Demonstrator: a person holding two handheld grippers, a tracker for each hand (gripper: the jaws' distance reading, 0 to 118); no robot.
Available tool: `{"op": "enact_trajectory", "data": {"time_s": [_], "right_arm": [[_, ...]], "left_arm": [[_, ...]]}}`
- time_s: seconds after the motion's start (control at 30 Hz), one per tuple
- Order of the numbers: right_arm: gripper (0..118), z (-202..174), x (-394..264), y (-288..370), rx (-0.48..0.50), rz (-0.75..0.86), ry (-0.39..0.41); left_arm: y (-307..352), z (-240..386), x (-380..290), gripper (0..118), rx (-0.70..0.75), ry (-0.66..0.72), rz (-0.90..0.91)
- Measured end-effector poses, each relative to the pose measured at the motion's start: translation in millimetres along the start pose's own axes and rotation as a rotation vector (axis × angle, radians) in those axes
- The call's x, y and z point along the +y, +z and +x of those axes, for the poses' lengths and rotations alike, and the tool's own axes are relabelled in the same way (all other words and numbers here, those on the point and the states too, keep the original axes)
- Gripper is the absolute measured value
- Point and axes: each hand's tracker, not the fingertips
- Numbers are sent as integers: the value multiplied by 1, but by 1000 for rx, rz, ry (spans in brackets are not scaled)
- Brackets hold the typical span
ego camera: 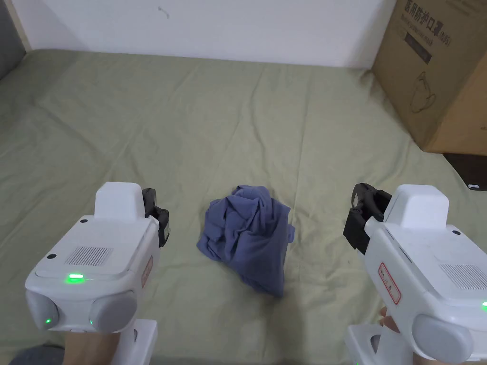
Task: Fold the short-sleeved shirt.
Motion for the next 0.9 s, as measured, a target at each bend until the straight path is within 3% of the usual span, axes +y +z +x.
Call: {"op": "enact_trajectory", "data": {"time_s": [0.2, 0.23, 0.3, 0.33, 0.37, 0.43, 0.57, 0.73, 0.8, 0.9], "right_arm": [[0, 2, -1, -2, 10, -13, -13], [0, 2, 0, -2, 10, -14, -12], [0, 3, -1, -3, 6, -15, -6], [0, 4, -1, -3, 6, -19, -5], [0, 6, -1, -4, 7, -22, -6], [0, 7, -3, -5, 1, -29, -7], [0, 13, -7, -6, -14, -48, -6], [0, 20, -11, -7, -38, -69, -6], [0, 22, -12, -7, -45, -78, 0], [0, 25, -15, -10, -54, -92, 4]], "left_arm": [[-33, 0, 10, 0, -46, 48, -202], [-43, 0, 11, 7, -61, 67, -259], [-69, 5, 13, 36, -66, 81, -435], [-81, 8, 10, 69, -81, 77, -476], [-94, 10, 4, 89, -109, 76, -510], [-117, 17, -5, 110, -126, 66, -589], [-158, 29, -20, 110, -132, 62, -712], [-191, 43, -40, 107, -39, -22, -796], [-197, 49, -45, 96, -45, -45, -813], [-192, 58, -45, 70, -88, -30, -820]]}}
